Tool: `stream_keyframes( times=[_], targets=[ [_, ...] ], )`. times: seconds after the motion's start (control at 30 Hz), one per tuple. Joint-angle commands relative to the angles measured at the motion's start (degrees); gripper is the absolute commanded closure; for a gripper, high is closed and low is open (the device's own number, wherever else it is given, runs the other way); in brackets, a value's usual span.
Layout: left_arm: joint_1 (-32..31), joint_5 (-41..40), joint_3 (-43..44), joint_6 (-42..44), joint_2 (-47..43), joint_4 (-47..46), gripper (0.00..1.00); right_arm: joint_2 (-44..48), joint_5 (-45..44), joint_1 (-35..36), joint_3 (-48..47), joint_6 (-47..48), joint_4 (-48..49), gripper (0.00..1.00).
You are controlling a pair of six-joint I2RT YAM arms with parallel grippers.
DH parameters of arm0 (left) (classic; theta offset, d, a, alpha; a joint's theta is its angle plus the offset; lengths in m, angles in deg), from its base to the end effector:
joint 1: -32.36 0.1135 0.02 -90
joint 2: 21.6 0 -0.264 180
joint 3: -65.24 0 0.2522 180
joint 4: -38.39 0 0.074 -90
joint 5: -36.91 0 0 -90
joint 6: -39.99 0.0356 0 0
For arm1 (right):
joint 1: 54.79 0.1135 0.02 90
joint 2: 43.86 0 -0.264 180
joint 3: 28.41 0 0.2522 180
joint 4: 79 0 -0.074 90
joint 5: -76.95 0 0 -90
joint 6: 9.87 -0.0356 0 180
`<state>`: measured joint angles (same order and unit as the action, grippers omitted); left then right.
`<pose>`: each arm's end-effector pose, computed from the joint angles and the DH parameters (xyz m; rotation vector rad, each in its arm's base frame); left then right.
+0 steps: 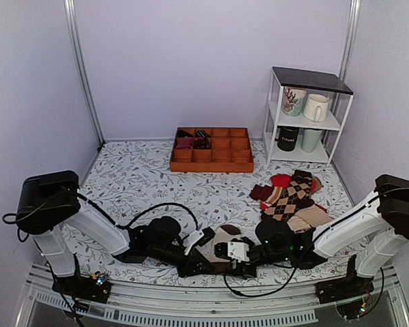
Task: Roll the socks
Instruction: Roll the sock at the center of the board.
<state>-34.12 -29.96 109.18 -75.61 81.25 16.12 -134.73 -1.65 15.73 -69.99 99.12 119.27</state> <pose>0.1047 -0.2757 0.0912 1.1044 2.2334 -1.2486 0.0873 0.2680 0.1302 -1.6279 1.4665 0.7344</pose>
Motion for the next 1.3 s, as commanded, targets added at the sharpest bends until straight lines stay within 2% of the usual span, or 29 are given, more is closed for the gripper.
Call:
stream_keyframes(
  times=[0.0,0.27,0.63,0.7,0.73,0.8,0.83,0.9,0.97,1.03,1.13,1.27],
  targets=[
    [0.1,1.9,-3.7,-1.3,4.7,18.6,1.0,-2.3,-1.0,0.7,-1.4,1.8,0.0,0.39],
    [0.4,2.2,-3.7,-0.6,5.8,17.8,1.0,-1.5,-1.7,2.4,-0.2,-3.2,-4.2,0.39],
    [0.6,1.9,-4.0,-0.5,6.4,16.3,1.0,-4.5,-5.8,2.8,-3.1,-5.9,-8.9,0.49],
    [0.6,1.9,-3.9,-0.5,6.5,16.1,1.0,-4.5,-6.3,2.8,-3.1,-6.4,-9.1,0.54],
    [0.6,1.8,-3.9,-0.5,6.8,15.9,1.0,-4.4,-6.2,2.8,-3.1,-6.5,-9.2,0.63],
    [0.7,1.1,-3.5,-0.4,7.2,16.2,1.0,-4.4,-5.8,2.8,-3.6,-7.1,-10.0,0.7],
    [0.8,0.6,-3.4,-0.3,7.0,16.1,0.95,-4.5,-5.6,2.8,-3.9,-7.5,-10.5,0.72],
    [0.8,-2.0,-3.5,0.0,5.0,15.7,0.76,-4.7,-4.7,2.7,-4.4,-9.6,-11.7,0.74],
    [0.8,-4.7,-4.4,1.5,0.9,13.8,0.65,-4.8,-3.2,2.7,-3.7,-11.6,-12.0,0.74],
    [0.7,-7.3,-5.6,4.2,-4.3,10.9,0.6,-5.2,-1.8,2.5,-2.6,-14.3,-11.4,0.74],
    [0.2,-11.9,-7.4,11.0,-11.5,5.4,0.46,-6.7,2.8,1.3,-1.3,-18.3,-10.6,0.74],
    [-2.7,-16.2,-11.5,22.8,-17.9,-4.7,0.42,-9.9,9.8,-1.1,-1.4,-24.5,-10.6,0.74]
  ],
)
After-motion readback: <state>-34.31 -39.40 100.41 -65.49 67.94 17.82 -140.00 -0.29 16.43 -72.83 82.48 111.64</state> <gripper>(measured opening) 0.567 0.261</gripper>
